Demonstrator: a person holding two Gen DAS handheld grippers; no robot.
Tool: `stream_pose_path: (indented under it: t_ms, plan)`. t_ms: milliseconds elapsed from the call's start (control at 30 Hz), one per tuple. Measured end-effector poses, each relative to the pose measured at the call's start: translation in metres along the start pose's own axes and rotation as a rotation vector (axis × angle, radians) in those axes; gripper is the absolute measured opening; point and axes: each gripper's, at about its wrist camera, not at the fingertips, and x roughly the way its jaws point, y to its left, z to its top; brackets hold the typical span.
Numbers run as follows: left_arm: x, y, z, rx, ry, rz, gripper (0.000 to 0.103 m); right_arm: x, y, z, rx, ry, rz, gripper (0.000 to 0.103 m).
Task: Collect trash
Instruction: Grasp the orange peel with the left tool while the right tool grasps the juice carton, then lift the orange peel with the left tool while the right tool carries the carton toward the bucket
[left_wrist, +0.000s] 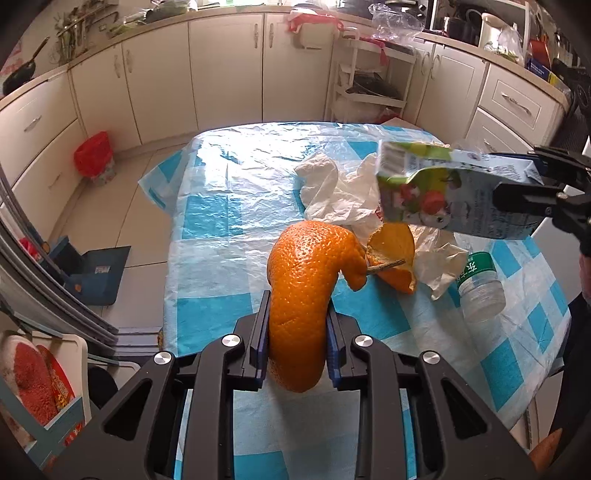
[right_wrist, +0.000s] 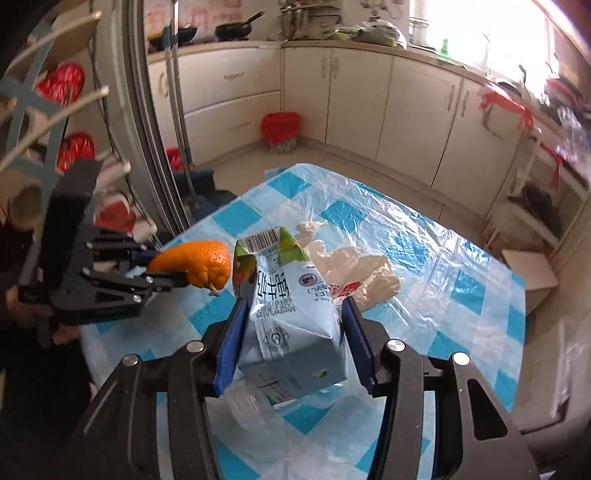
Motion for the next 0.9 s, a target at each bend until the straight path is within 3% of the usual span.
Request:
stream_pose_path:
  t_ms: [167,367,500,633,800,833,867,900]
  plan:
    - [-0.007,0.006,-0.002,-0.056,-0.020,-0.020,0.023,-0.040,-0.031,-0.014,0.205,-0.098,0.080,0.051]
    - [-0.032,0.001,-0.008,-0.160,-0.093,-0.039,0.023,-0.081,-0.067,-0.043,0.303,-0.162,0.040,0.051]
    - [-0.054,-0.024,-0.013,-0.211,-0.151,-0.031,0.023,-0.092,-0.101,-0.068,0.381,-0.187,-0.003,0.051]
    - [-0.077,-0.054,-0.016,-0.260,-0.207,-0.068,0.023,-0.098,-0.127,-0.089,0.494,-0.221,-0.020,0.051]
    - [-0.092,-0.096,-0.013,-0.234,-0.229,-0.123,0.023,-0.109,-0.130,-0.099,0.494,-0.229,-0.048,0.049]
    - [-0.095,-0.102,-0.012,-0.224,-0.230,-0.131,0.023,-0.109,-0.129,-0.102,0.493,-0.222,-0.053,0.045]
    - [-0.097,-0.111,-0.012,-0.214,-0.232,-0.144,0.023,-0.108,-0.128,-0.104,0.493,-0.214,-0.053,0.028]
    - [-0.099,-0.116,-0.011,-0.209,-0.234,-0.153,0.023,-0.108,-0.129,-0.107,0.499,-0.202,-0.051,0.025]
